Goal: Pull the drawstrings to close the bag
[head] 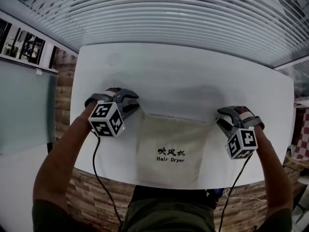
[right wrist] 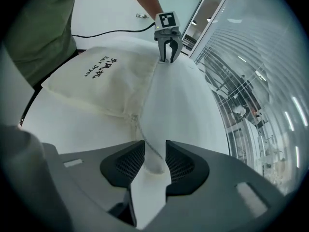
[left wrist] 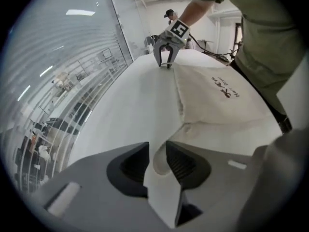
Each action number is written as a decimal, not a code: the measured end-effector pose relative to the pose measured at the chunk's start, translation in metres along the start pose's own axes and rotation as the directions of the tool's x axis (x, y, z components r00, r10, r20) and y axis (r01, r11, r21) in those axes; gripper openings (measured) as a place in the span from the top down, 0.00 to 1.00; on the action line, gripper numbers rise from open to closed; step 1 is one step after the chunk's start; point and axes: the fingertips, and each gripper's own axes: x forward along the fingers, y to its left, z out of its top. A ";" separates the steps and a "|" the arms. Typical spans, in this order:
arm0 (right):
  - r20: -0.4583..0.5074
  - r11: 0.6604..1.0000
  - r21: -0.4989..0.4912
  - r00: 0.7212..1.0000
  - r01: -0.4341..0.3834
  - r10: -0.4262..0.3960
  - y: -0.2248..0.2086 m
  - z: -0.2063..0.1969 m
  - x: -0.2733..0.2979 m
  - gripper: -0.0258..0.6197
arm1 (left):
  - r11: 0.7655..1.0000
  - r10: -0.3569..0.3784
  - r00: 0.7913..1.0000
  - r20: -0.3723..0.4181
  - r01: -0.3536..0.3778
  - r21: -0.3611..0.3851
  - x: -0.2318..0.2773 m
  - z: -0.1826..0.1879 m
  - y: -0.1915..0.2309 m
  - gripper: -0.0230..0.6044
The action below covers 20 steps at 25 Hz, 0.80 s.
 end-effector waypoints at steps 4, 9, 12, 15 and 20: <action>0.009 0.995 0.034 0.996 -0.092 0.092 0.002 -0.003 0.006 0.78 | 0.985 -0.162 0.986 -0.037 0.159 -0.068 0.002 0.000 -0.006 0.89; 0.014 0.985 0.082 0.988 -0.152 0.151 0.011 -0.003 0.006 0.94 | 0.976 -0.206 0.976 -0.069 0.200 -0.084 0.001 0.002 -0.005 0.89; 0.018 0.987 0.126 0.995 -0.104 0.103 0.011 -0.004 0.004 0.94 | 0.993 -0.117 0.989 -0.095 0.116 -0.015 0.002 0.001 -0.006 0.95; 0.028 0.982 0.184 0.999 -0.044 0.040 0.012 -0.003 -0.005 0.94 | 0.999 0.004 0.994 -0.105 0.000 0.042 -0.001 -0.006 -0.009 0.95; 0.048 0.935 0.335 0.989 0.115 -0.138 0.001 0.002 -0.040 0.94 | 0.954 0.296 0.952 -0.078 -0.290 0.079 -0.042 0.002 -0.002 0.95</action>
